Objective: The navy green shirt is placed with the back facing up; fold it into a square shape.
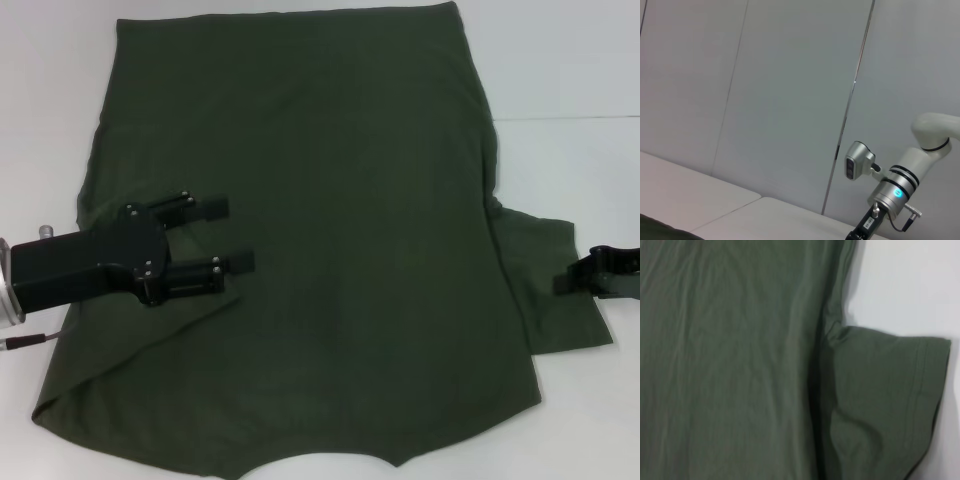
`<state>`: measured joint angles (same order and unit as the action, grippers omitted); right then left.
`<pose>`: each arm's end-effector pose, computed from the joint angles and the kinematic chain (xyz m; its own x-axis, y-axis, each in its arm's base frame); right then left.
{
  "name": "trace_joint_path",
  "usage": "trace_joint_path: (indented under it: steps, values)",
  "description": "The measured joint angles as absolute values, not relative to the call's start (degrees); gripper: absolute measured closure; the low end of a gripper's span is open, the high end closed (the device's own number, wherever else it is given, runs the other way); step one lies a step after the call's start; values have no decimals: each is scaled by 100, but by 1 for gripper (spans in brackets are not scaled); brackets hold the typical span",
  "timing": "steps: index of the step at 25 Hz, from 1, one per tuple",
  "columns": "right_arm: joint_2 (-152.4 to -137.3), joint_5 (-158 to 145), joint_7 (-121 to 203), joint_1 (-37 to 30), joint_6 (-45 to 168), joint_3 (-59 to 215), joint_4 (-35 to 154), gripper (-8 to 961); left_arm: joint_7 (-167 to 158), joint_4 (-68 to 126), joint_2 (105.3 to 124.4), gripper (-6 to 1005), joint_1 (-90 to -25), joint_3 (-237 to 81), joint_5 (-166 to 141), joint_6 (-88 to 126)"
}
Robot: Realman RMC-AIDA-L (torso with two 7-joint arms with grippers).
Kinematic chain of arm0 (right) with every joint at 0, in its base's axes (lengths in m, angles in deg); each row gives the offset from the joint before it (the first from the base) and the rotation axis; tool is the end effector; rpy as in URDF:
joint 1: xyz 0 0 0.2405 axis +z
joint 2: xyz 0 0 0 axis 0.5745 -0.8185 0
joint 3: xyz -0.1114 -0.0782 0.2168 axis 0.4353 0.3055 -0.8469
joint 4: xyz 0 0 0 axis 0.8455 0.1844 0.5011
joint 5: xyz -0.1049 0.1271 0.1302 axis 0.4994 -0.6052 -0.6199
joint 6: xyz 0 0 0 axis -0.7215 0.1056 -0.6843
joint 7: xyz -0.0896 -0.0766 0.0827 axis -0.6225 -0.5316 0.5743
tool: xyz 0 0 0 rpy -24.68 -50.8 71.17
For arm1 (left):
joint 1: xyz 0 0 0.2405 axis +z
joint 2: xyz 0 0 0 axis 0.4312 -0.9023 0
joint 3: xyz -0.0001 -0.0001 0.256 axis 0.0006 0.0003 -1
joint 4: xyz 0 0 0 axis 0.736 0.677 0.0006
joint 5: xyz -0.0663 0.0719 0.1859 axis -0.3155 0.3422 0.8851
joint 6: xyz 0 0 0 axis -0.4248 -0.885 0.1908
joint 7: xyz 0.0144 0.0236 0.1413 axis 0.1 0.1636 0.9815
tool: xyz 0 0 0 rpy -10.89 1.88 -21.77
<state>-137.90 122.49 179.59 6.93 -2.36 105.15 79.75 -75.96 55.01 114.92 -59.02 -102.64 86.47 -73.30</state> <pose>0.3267 0.3850 0.0516 0.0831 -0.9422 -0.3245 -0.9823 -0.0226 -0.1860 -0.2500 0.3272 0.0254 0.6863 0.2390 0.6869 0.3950 -0.9155 -0.0761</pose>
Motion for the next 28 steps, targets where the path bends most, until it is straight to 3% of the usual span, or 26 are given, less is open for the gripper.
trace_joint_path:
  steps: [7,12,14,22,28]
  values:
    - [-13765,12234,17926,689,-257,10495,7975,745,-7600,5499,11492,137,-5905,-10264,8647,-7319]
    - [-13765,12230,17919,686,-250,10514,7980,934,-7603,5495,11492,136,-5911,-10264,8647,-7318]
    - [-13750,12239,17918,686,-288,10519,8011,926,-7610,5499,11492,136,-5912,-10265,8647,-7318]
    - [-13384,12247,17825,731,-878,10515,8580,896,-7708,5528,11466,136,-5912,-10248,8647,-7319]
    - [-13355,12501,17720,925,-1105,10516,9058,873,-7798,5541,11450,135,-5912,-10136,8646,-7318]
